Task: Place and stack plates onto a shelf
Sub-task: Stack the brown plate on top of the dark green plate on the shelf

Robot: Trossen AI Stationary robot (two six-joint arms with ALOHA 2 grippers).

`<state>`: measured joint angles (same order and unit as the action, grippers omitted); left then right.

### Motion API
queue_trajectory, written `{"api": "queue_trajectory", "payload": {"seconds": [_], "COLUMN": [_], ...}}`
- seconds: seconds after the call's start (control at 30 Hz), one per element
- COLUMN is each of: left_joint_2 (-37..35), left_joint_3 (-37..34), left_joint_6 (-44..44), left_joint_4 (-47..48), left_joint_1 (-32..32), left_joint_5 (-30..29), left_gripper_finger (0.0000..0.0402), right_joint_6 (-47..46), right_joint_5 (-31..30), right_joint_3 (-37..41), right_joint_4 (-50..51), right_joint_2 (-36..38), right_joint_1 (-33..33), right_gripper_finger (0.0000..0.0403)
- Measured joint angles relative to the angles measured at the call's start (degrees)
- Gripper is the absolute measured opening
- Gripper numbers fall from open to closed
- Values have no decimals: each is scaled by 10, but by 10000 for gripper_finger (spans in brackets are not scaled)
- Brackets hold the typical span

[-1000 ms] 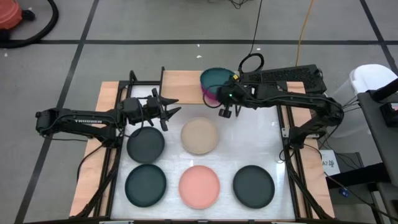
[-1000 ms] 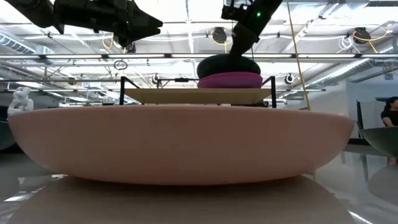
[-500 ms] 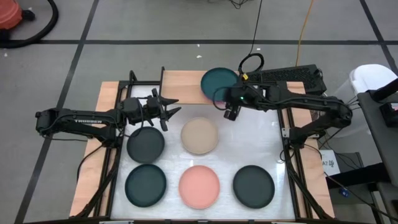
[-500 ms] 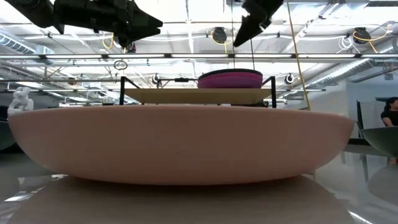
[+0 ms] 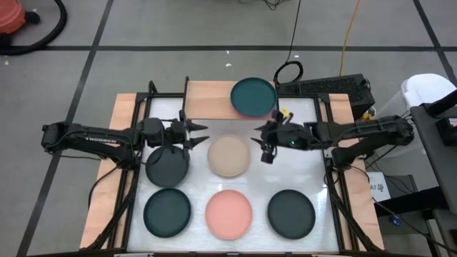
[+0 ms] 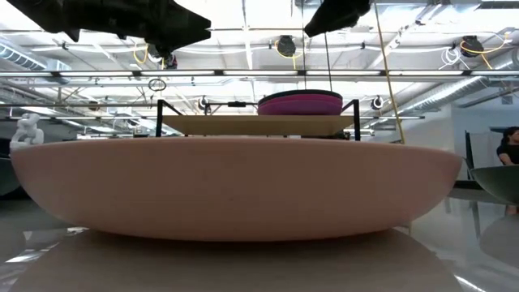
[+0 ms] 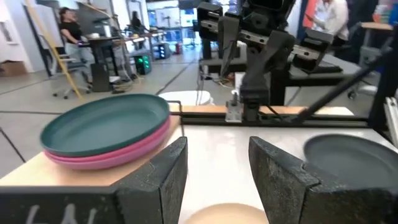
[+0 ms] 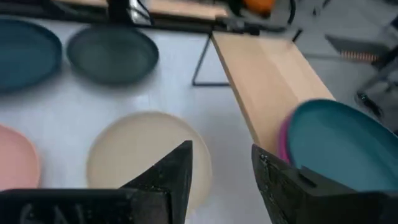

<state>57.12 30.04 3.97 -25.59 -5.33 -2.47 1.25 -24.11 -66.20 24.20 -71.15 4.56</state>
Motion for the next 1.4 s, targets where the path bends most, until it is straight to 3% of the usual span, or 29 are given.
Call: {"api": "queue_trajectory", "payload": {"seconds": [0.33, 0.57, 0.73, 0.83, 1.1, 1.4], "left_joint_2": [15, 99, 174, 213, 308, 383], "left_joint_3": [0, 15, 51, 89, 213, 239], "left_joint_6": [24, 37, 50, 61, 93, 99], "left_joint_4": [15, 16, 24, 91, 329, 374], "left_joint_1": [37, 40, 44, 55, 93, 104], "left_joint_5": [1, 1, 61, 97, 100, 98], "left_gripper_finger": [177, 177, 177, 177, 177, 177], "right_joint_6": [24, 42, 71, 83, 88, 93], "right_joint_5": [-14, -12, -12, -12, -11, 5], "right_joint_3": [235, 357, 400, 413, 435, 435], "right_joint_4": [-345, -500, -532, -538, -540, -542], "right_joint_2": [119, 183, 220, 238, 250, 250], "right_joint_1": [40, 42, 42, 42, 42, 42], "right_gripper_finger": [146, 146, 146, 146, 146, 146]}}
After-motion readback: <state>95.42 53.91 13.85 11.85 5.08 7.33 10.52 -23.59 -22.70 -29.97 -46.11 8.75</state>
